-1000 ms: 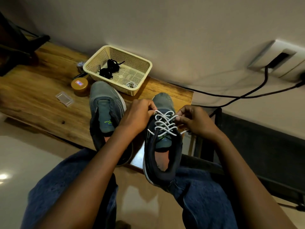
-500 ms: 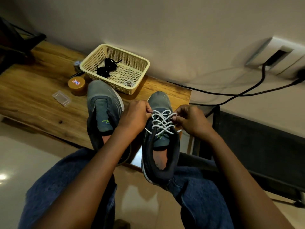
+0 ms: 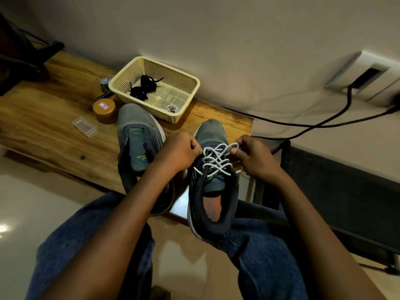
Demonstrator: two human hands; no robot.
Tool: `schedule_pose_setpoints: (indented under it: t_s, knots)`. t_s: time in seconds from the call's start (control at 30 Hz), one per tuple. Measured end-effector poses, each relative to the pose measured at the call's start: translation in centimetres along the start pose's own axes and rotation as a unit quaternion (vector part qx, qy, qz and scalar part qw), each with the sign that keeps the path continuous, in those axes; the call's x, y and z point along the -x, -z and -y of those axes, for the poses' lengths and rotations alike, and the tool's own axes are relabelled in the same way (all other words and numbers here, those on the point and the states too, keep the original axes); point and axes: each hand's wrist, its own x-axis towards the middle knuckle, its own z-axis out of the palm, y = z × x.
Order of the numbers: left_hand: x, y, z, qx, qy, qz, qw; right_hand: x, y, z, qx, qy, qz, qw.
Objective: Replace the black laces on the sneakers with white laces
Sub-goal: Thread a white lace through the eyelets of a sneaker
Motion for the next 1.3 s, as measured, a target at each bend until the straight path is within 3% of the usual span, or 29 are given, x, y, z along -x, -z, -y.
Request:
schedule_pose_setpoints:
  t_s: [0.7,0.9,1.13,1.3]
  knots:
    - [0.66,0.67,-0.73,0.035,0.027,0.053,0.998,0.04,0.04,-0.09,0.027,0.001,-0.004,1.000]
    - [0.55,-0.09,-0.41,0.027,0.021,0.029,0.999,0.12,0.04,-0.10,0.029,0.004,-0.005,1.000]
    - [0.80,-0.03,-0.75,0.010,0.022,0.025,0.999,0.21,0.03,0.04,-0.007,-0.012,0.006,1.000]
    - [0.67,0.68,-0.28,0.038,0.025,0.058,0.997,0.88,0.52,-0.03,-0.053,-0.058,-0.036,0.996]
